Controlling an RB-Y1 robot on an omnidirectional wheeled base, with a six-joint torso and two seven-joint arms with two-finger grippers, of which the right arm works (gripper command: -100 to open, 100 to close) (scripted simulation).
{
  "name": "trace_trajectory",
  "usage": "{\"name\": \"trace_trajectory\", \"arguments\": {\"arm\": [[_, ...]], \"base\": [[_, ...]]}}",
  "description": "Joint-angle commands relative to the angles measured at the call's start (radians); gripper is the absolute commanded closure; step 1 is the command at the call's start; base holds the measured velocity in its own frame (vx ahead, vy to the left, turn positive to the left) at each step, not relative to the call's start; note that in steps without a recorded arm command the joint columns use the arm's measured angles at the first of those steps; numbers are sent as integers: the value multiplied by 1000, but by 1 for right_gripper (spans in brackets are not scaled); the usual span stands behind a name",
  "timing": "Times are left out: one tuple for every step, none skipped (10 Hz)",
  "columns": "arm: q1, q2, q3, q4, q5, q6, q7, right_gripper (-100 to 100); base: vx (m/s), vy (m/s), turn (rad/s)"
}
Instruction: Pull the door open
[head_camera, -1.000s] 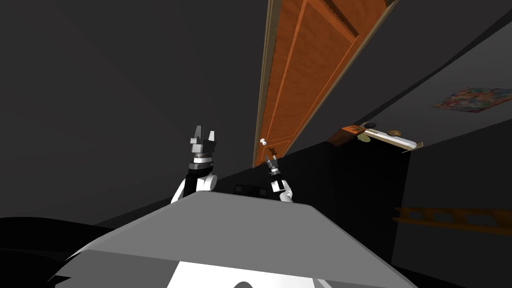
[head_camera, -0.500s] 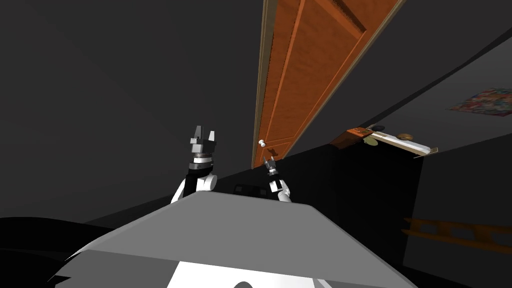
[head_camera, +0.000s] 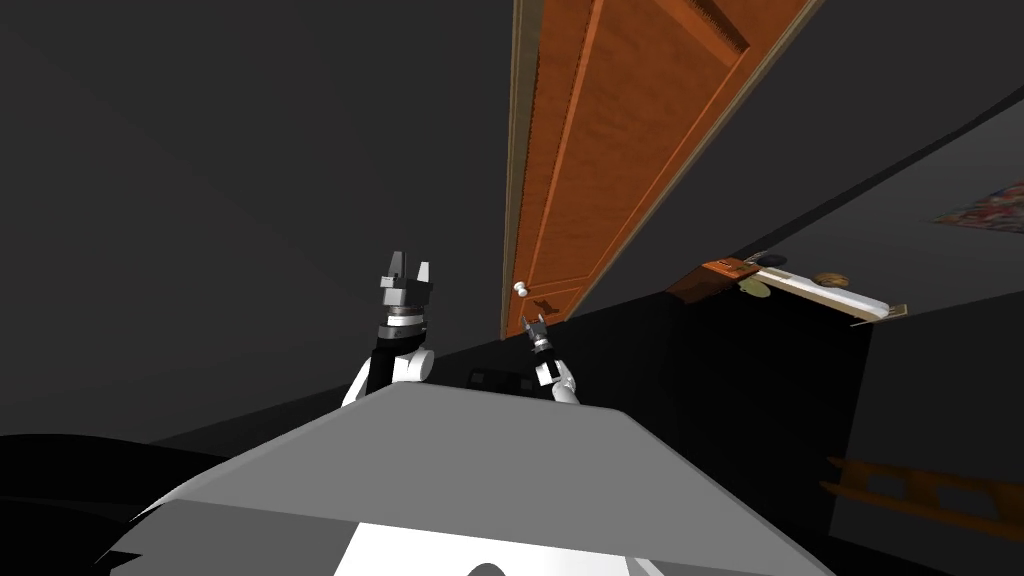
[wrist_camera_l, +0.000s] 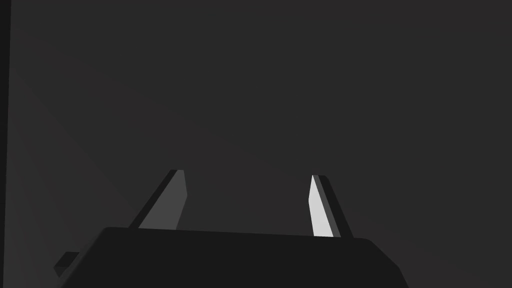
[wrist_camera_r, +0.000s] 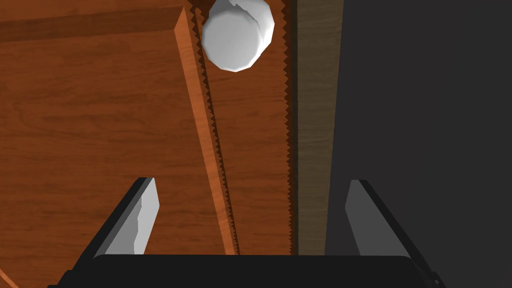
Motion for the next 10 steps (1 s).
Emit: {"name": "trace_trajectory", "arguments": {"arm": [[-18,7,-2,36,4,-8,28,-100],[-32,16,-1,70,10,-14,59,-100],[-39,20,-1,85,13,-17,73,-100],[-44,24,-1,97,15,-19,84,-100],[-49,28,-1,108,17,-21,95,-100],[-58,36,-1,132,21,-26,117,-100],[-67,43,-1,152,25,-30,136,-100],[-64,37,-2,144,22,-31,122,-100],[-57,19,-21,141,9,-30,128,-100],[-52,7,-36,140,-1,-29,131,-100]], "base": [[46,-81,45],[75,-94,83],[90,-101,68],[80,-85,27],[70,-67,28],[68,-71,52],[109,-98,62],[55,-48,18],[-80,31,182],[-121,81,276]]}}
